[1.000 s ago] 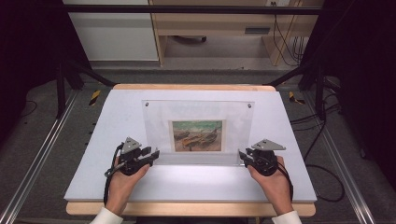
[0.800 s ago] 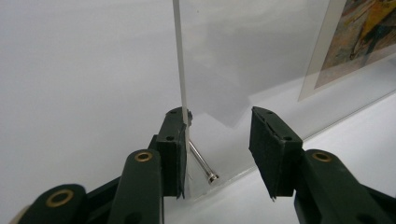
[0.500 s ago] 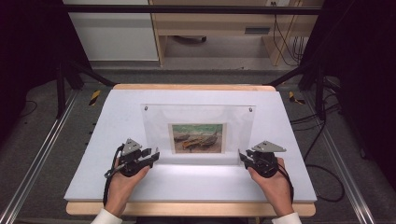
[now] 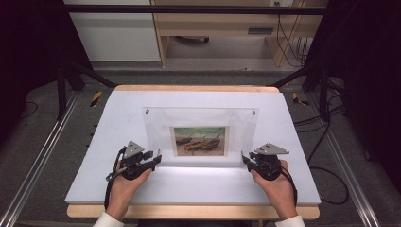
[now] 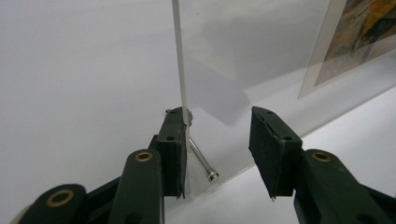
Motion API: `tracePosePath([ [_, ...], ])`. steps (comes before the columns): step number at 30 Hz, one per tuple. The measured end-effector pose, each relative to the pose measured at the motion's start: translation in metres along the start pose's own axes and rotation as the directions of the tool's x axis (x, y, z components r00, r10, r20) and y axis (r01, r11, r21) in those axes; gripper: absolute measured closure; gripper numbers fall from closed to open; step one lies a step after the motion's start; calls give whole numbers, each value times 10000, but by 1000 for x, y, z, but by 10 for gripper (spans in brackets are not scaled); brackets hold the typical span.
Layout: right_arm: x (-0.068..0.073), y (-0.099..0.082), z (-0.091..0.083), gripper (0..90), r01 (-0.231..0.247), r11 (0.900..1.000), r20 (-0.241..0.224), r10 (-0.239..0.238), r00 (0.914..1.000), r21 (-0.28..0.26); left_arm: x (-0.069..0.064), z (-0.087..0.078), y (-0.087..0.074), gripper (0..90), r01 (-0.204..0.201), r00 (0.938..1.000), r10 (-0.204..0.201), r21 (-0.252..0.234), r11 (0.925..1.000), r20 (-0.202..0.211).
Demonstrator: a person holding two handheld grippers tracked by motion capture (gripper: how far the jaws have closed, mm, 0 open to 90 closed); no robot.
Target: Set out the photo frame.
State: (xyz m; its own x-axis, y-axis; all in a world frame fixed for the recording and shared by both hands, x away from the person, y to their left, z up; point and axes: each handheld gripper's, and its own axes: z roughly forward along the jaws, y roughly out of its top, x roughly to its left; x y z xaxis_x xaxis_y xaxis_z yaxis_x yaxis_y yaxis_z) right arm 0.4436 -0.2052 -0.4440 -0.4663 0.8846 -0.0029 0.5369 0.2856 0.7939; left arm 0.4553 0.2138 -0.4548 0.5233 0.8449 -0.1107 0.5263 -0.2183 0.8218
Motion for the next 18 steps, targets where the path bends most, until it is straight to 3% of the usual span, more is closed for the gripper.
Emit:
tracePosePath([
  [18, 1, -2, -2, 674, 17, 9999, -24, -17, 10000, 124, -2, -1, 0, 562, -110, 9999, 111, 139, 9998, -46],
])
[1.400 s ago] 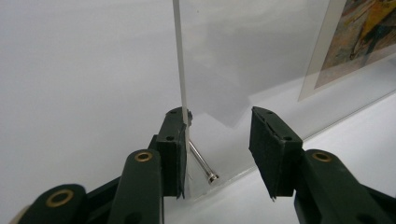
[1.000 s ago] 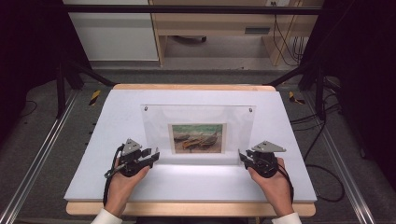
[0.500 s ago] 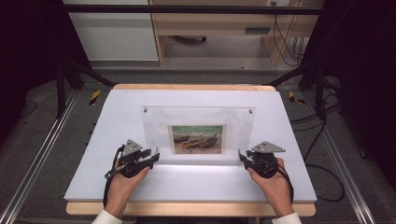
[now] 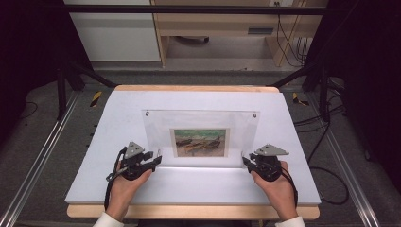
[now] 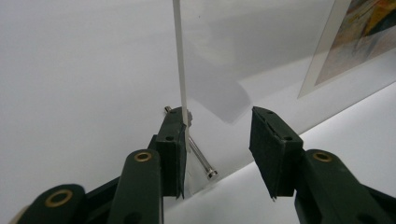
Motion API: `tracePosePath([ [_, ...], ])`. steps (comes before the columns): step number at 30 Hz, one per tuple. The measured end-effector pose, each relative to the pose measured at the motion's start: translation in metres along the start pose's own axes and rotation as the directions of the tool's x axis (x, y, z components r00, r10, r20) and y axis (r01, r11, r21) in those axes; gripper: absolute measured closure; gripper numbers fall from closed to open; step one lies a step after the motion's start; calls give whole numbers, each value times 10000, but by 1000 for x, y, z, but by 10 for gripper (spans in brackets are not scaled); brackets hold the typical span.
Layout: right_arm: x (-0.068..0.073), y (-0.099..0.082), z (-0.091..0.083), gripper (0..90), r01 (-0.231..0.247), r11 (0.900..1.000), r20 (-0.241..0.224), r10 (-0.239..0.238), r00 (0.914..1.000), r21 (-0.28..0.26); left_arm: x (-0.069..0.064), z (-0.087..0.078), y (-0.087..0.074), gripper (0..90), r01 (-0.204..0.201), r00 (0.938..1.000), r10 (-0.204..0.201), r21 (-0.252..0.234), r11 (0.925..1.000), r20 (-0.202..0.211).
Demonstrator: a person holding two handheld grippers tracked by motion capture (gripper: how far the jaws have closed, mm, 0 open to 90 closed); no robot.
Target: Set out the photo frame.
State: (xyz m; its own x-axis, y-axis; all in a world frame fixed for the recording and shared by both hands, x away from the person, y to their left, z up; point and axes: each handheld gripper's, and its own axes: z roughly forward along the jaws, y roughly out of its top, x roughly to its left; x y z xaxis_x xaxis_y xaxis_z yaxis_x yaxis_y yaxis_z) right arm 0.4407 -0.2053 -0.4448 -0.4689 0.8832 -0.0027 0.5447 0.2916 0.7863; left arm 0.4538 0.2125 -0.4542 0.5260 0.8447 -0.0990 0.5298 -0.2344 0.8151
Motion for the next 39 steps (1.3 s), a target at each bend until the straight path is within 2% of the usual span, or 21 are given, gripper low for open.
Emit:
tracePosePath([
  [16, -1, -1, 0, 674, -17, 10000, -37, 17, 10000, -16, -1, -1, -2, 563, -41, 10000, 41, -96, 9999, -20],
  [19, -2, -1, 0, 675, 68, 10000, -56, -69, 10000, -46, -2, -1, -2, 563, -201, 9998, 200, -52, 9998, -92],
  [28, -2, -2, 1, 655, -87, 9999, -170, 85, 9998, -121, -2, 1, -3, 544, -468, 9989, 466, -109, 9988, -107],
  [33, -1, -2, 2, 597, -212, 9996, -255, 206, 9995, -207, -4, 3, -3, 450, -705, 9974, 702, -175, 9974, -149],
  [39, 1, 0, 4, 375, -198, 9978, -109, 192, 9998, -634, -2, 3, -2, 341, -689, 9976, 684, -446, 9966, -127],
])
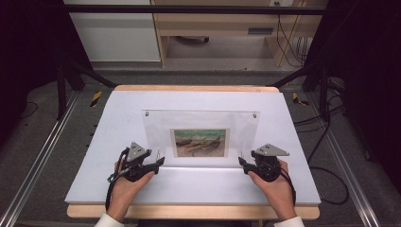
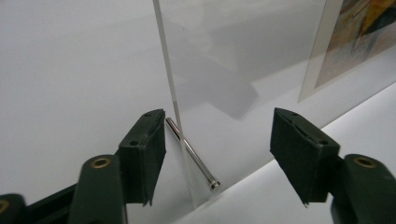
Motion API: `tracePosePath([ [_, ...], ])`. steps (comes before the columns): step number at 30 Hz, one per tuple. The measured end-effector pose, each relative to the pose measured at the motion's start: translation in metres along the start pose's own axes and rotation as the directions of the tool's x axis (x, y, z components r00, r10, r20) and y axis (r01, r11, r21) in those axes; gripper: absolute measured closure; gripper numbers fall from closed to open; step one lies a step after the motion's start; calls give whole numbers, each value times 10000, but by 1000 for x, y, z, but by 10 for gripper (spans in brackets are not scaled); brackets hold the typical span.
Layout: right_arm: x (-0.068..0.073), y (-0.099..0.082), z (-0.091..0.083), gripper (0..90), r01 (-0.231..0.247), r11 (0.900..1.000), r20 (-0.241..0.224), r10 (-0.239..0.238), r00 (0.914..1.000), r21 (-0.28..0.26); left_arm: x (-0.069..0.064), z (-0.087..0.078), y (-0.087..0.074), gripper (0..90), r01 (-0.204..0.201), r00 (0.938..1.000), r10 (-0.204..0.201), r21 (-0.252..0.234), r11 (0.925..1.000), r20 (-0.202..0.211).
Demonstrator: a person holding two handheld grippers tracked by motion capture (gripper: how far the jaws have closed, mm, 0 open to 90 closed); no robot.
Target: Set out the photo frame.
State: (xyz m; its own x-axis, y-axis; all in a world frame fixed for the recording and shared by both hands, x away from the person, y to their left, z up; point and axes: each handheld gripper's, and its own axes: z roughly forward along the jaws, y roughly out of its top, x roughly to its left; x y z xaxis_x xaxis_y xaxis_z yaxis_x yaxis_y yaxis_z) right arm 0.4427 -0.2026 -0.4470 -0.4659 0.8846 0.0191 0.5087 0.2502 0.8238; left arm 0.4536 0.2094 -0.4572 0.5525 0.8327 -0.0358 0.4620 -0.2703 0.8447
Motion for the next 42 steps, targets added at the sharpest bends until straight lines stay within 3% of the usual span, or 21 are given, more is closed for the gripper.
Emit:
tracePosePath([
  [7, 1, 3, 1, 176, 276, 9987, 271, -265, 9993, -423, -1, -1, 3, 209, -117, 9999, 119, -360, 9993, 52],
  [13, 0, 5, -1, 105, 474, 9951, 605, -422, 9973, -868, -1, -3, 6, 99, -175, 9998, 185, -753, 9970, 120],
  [21, 1, 9, -10, 87, 664, 9842, 725, -551, 9958, -1643, -1, -10, 8, 62, -358, 9989, 395, -1253, 9915, 271],
  [29, 3, 9, -18, 86, 696, 9806, 882, -541, 9946, -1834, -1, -23, 8, 62, -501, 9978, 565, -1647, 9851, 345],
  [42, 2, 2, -31, 95, 753, 9804, 1099, -558, 9924, -1820, 3, -37, 0, 62, -656, 9975, 688, -1621, 9846, 140],
])
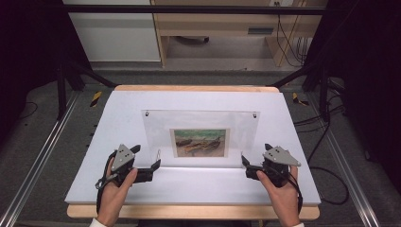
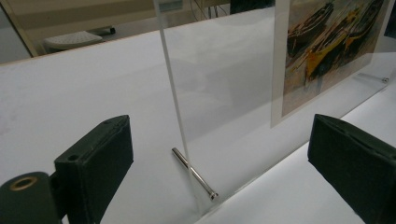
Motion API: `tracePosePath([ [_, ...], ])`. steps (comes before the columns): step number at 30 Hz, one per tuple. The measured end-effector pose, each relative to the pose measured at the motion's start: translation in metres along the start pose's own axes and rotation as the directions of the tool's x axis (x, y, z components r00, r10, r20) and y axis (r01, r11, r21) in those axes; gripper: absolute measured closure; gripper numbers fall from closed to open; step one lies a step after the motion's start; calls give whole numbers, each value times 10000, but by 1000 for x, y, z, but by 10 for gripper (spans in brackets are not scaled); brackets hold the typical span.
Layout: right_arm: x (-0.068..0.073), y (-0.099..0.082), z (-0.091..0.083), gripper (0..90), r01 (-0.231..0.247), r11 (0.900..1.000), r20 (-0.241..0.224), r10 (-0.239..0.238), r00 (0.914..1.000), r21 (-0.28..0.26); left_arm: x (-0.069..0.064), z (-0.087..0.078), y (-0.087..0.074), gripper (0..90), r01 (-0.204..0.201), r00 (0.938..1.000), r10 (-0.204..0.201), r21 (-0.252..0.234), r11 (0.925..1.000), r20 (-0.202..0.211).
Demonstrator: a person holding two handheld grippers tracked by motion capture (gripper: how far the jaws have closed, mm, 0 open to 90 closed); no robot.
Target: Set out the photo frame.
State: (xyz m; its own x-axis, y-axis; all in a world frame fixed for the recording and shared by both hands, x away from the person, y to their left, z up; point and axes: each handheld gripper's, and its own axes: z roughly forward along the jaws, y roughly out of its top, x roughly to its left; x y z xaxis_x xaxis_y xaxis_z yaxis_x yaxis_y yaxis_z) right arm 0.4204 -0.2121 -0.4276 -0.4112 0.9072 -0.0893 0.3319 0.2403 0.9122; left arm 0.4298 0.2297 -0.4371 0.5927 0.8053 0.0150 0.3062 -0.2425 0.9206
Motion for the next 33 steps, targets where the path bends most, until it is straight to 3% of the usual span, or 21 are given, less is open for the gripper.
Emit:
tracePosePath([
  [13, -8, -13, -12, 97, 67, 9997, 387, -76, 9992, 234, 15, -14, -9, 63, -166, 9989, 171, 125, 9998, -438],
  [33, -32, -32, -22, 99, -131, 9963, 752, 67, 9971, 851, 46, -26, -20, 63, 48, 9935, -3, 391, 9992, -1137],
])
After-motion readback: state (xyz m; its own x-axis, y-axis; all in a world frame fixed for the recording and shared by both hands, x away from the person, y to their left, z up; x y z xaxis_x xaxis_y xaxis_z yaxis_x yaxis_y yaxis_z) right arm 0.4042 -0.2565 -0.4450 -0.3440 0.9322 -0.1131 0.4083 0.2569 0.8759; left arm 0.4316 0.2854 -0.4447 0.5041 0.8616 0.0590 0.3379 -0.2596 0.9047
